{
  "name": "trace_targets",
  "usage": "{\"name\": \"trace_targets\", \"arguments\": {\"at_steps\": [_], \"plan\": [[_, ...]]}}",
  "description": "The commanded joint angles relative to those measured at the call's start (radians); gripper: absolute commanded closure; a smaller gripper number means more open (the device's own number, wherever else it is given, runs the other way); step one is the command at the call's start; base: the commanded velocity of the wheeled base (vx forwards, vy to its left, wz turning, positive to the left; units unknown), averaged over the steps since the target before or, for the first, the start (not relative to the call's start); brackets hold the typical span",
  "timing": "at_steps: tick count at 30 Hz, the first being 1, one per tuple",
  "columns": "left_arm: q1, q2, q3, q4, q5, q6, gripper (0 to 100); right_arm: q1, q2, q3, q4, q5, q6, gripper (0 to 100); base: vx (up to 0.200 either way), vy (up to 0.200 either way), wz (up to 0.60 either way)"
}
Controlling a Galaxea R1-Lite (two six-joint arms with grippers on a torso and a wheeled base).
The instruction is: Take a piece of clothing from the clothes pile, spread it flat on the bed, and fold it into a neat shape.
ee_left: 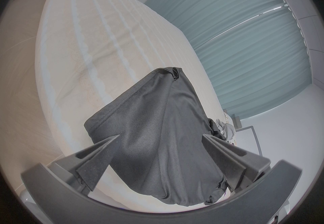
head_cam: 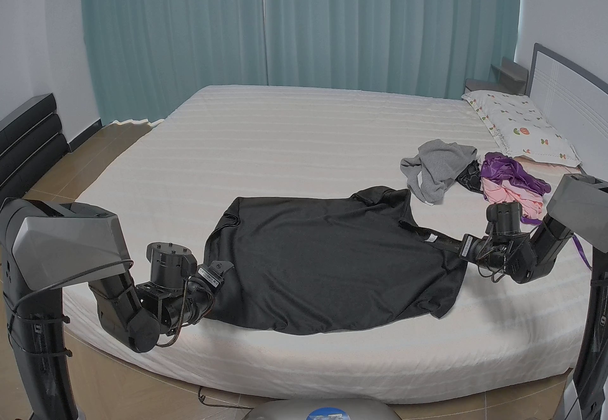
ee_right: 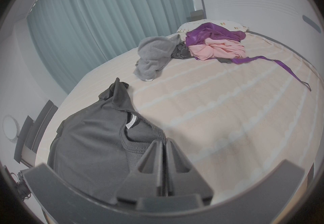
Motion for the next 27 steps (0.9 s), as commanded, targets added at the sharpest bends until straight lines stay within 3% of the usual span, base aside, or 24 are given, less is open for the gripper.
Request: {"name": "trace_targets", "arguments": {"at_steps": [1,7,13,20,27], "plan": [[0.000,0.002,0.000,0.000,0.001,0.000,0,-0.049,0.008,0.011,-0.007,0.033,-0.001,0,0.000,0.000,0.00],[0.000,0.002,0.001,0.000,0.001,0.000,0,-0.064,-0.026,0.042,-0.009,0.096,0.053,0,0.000,0.000,0.00],[0.000,-0.010,0.018,0.012,0.002,0.006,0,-0.044,-0.119,0.197,-0.020,0.214,0.061,0,0.000,0.000,0.00],[-0.007,-0.029,0.072,0.079,0.004,0.121,0,-0.010,-0.162,0.352,-0.136,0.213,0.082,0,0.000,0.000,0.00],[-0.003,-0.044,0.056,0.159,0.016,0.129,0,-0.010,-0.153,0.419,-0.219,0.211,0.081,0,0.000,0.000,0.00]]}}
